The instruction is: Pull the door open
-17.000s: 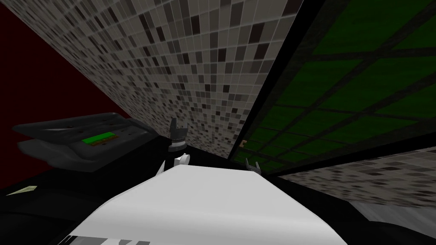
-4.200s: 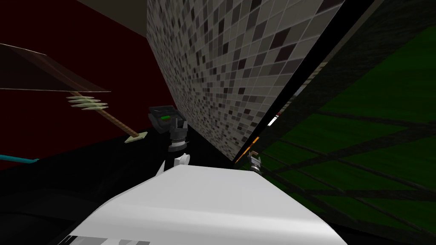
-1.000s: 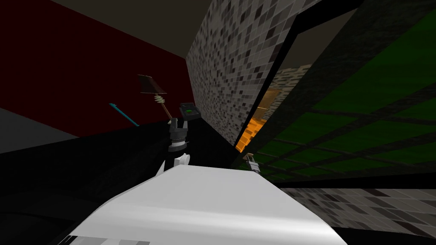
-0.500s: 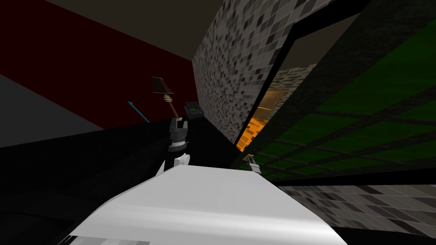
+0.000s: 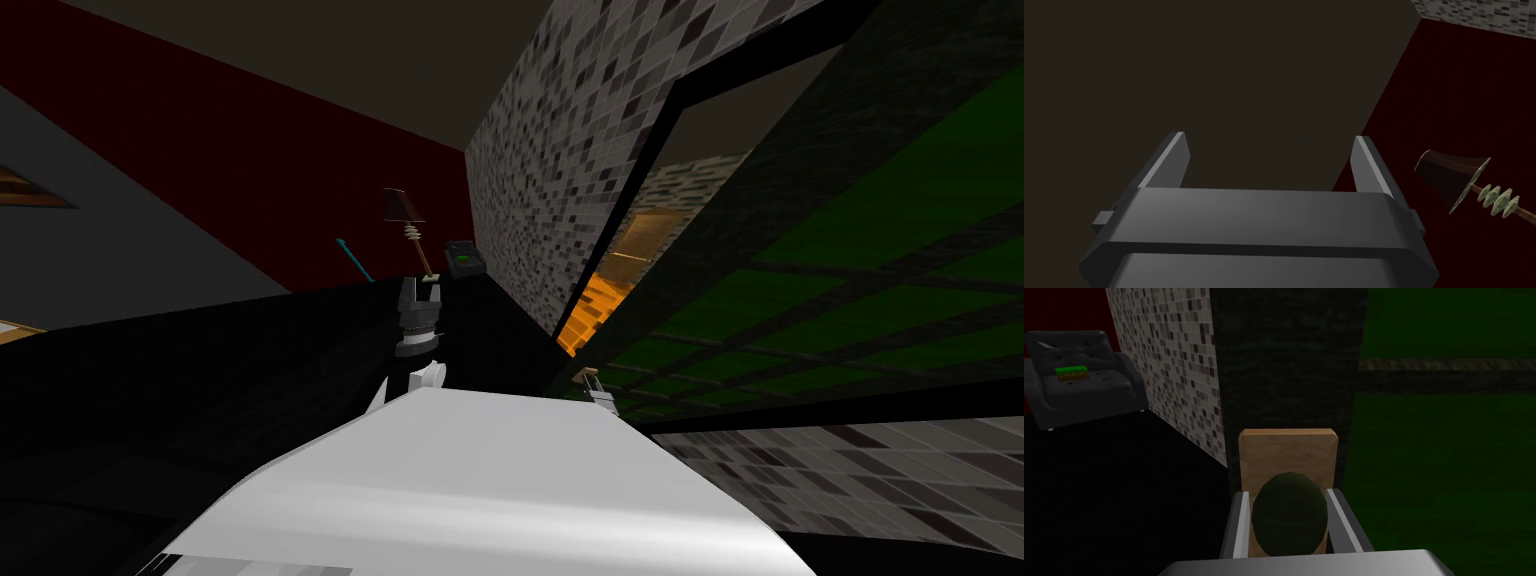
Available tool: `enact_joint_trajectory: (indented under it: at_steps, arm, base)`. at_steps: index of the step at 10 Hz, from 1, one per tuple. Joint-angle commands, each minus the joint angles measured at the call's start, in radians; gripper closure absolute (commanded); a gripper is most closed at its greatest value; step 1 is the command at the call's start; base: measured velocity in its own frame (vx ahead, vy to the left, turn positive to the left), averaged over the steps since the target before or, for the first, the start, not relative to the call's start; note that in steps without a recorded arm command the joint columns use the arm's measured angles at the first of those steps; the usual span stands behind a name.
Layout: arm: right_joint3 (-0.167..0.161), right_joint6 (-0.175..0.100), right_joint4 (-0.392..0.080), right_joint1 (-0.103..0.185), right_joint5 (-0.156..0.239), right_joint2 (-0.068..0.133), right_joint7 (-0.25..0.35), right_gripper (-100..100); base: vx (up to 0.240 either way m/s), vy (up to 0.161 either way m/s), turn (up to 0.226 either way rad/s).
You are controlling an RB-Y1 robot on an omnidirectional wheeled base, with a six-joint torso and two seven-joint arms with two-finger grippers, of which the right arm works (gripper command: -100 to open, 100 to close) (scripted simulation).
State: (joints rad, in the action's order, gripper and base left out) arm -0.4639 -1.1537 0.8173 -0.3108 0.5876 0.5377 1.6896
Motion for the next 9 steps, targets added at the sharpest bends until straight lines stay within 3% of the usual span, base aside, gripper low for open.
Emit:
enact_joint_trajectory:
  at_steps: [1, 2, 9]
  arm:
    - [-0.012, -0.024, -0.009, -0.005, -0.005, 0.01, 0.015, 100]
    - [-0.007, -0.013, -0.008, -0.002, -0.003, 0.006, 0.01, 100]
    - [-0.057, -0.104, -0.076, -0.004, -0.021, 0.031, 0.061, 100]
  base:
    - [-0.179, -0.03, 0.108]
    - [-0.071, -0.016, 0.026]
    - [-0.204, -0.047, 0.134]
